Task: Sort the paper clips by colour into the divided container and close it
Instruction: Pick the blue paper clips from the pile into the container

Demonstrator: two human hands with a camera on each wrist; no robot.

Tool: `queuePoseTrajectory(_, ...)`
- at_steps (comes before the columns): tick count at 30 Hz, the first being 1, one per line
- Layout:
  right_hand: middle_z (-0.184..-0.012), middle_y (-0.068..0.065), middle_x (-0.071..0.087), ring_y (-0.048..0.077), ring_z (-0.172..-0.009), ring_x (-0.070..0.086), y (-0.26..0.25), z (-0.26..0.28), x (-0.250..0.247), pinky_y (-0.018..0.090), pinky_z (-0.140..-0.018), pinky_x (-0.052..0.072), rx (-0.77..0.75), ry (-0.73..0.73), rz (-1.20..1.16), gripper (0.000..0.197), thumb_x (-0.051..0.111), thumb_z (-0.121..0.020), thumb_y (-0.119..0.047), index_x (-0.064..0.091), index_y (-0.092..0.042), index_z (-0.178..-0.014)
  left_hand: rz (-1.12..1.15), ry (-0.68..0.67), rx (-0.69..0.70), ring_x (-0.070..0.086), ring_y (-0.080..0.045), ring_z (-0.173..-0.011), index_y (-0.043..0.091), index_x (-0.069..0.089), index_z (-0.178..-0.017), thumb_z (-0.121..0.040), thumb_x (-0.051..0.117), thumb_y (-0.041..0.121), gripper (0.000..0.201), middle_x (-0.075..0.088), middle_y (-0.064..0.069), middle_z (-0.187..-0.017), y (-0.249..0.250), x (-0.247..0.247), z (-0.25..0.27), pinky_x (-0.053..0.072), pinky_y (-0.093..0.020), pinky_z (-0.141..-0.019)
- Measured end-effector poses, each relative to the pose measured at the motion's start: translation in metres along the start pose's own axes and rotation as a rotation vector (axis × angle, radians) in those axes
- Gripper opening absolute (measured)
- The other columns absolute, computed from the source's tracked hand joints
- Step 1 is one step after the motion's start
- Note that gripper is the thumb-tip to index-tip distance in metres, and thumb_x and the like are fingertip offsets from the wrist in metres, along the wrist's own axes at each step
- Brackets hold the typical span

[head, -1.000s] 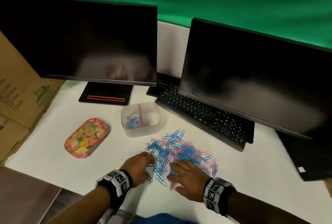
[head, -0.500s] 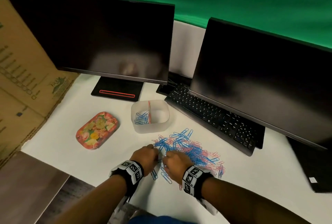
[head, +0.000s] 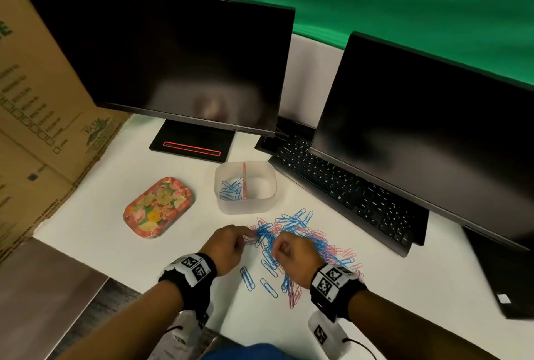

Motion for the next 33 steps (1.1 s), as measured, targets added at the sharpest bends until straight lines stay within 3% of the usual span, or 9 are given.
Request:
queuePoseTrajectory(3,-0.068,-0.001,0.059,0.013,-0.065,0.057,0.009,-0.005,-0.006,0.030,-0.066,0.051,0.113,-0.009,-0.278,0.029,0.055,-0.084,0.002,0.060,-0.024,-0.095,0.232,-0.016,-0.097,0.056,-0.016,-0.072,0.031,0.057,-0.080,-0.079,0.045,0.002,0.031,0.058,0.007,-0.076,-0.015,0.000,0.003,0.043,-0.024,-0.070)
queuePoseTrajectory(5,-0.069,0.005,0.059,0.015,-0.061,0.059,0.009,-0.006,-0.001,0.026,-0.057,0.049,0.182,-0.081,-0.398,0.034,0.048,-0.086,0.010,0.059,-0.017,-0.104,0.428,-0.034,-0.174,0.053,-0.019,-0.069,0.022,0.057,-0.074,-0.075,0.046,-0.003,0.026,0.061,0.006,-0.071,-0.026,0.005,0.006,0.042,-0.028,-0.068)
queuePoseTrajectory(9,-0.064,0.007,0.055,0.015,-0.049,0.053,0.006,0.001,0.012,0.021,-0.045,0.041,0.314,-0.202,-0.517,0.026,0.042,-0.082,0.010,0.060,-0.008,-0.086,0.700,-0.050,-0.276,0.040,-0.019,-0.058,0.011,0.052,-0.068,-0.068,0.044,0.006,0.009,0.054,-0.007,-0.062,-0.027,0.010,0.010,0.034,-0.022,-0.051)
queuePoseTrajectory(12,-0.062,-0.007,0.054,0.006,-0.052,0.048,0.010,0.008,0.024,0.019,-0.049,0.039,0.266,-0.286,-0.142,0.018,0.052,-0.080,-0.003,0.057,-0.020,-0.075,0.351,-0.156,-0.151,0.045,-0.016,-0.062,0.023,0.053,-0.069,-0.068,0.047,0.026,0.006,0.053,0.005,-0.064,-0.015,0.018,0.013,0.035,-0.026,-0.058)
queuePoseTrajectory(14,-0.073,-0.009,0.058,0.010,-0.067,0.056,0.012,0.013,0.034,0.023,-0.064,0.048,0.137,-0.333,0.218,0.010,0.062,-0.077,-0.018,0.057,-0.027,-0.076,-0.073,-0.262,0.009,0.052,-0.014,-0.074,0.029,0.054,-0.088,-0.076,0.052,0.033,0.013,0.060,0.008,-0.081,-0.008,0.030,0.019,0.041,-0.026,-0.069)
queuePoseTrajectory(18,-0.114,0.004,0.058,0.024,-0.104,0.056,0.017,0.026,0.055,0.032,-0.086,0.046,-0.019,-0.396,0.651,0.025,0.060,-0.085,-0.031,0.060,-0.018,-0.105,-0.486,-0.344,0.189,0.057,-0.023,-0.102,0.029,0.052,-0.114,-0.083,0.055,0.032,0.031,0.057,0.002,-0.114,-0.001,0.048,0.025,0.045,-0.031,-0.085)
queuePoseTrajectory(26,-0.103,0.016,0.062,0.034,-0.097,0.063,0.015,0.012,0.064,0.032,-0.077,0.049,0.086,-0.358,0.739,0.016,0.050,-0.087,-0.010,0.063,-0.005,-0.094,-0.551,-0.327,0.193,0.059,-0.034,-0.084,0.016,0.054,-0.097,-0.090,0.045,0.028,0.016,0.050,-0.006,-0.106,0.005,0.050,0.025,0.048,-0.040,-0.073)
queuePoseTrajectory(30,-0.073,0.006,0.060,0.025,-0.076,0.066,0.011,0.004,0.049,0.028,-0.065,0.053,0.168,-0.315,0.492,0.014,0.055,-0.083,-0.014,0.063,-0.009,-0.073,-0.346,-0.229,0.128,0.059,-0.025,-0.086,0.022,0.057,-0.087,-0.086,0.050,0.023,0.007,0.062,-0.002,-0.094,0.007,0.035,0.022,0.040,-0.026,-0.069)
queuePoseTrajectory(33,-0.064,-0.008,0.060,0.009,-0.064,0.058,-0.002,-0.011,0.024,0.018,-0.059,0.048,0.226,-0.213,0.235,0.016,0.065,-0.080,-0.018,0.063,-0.020,-0.064,-0.015,-0.070,-0.031,0.058,-0.009,-0.068,0.030,0.056,-0.081,-0.083,0.056,0.013,0.017,0.061,0.010,-0.075,-0.004,-0.001,0.015,0.040,-0.009,-0.062)
Point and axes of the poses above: each hand's wrist, its own z-axis away from the middle knuckle, its own x-axis out of the palm, y = z × x, the point moved 10 cm from there along -z, towards the middle knuckle
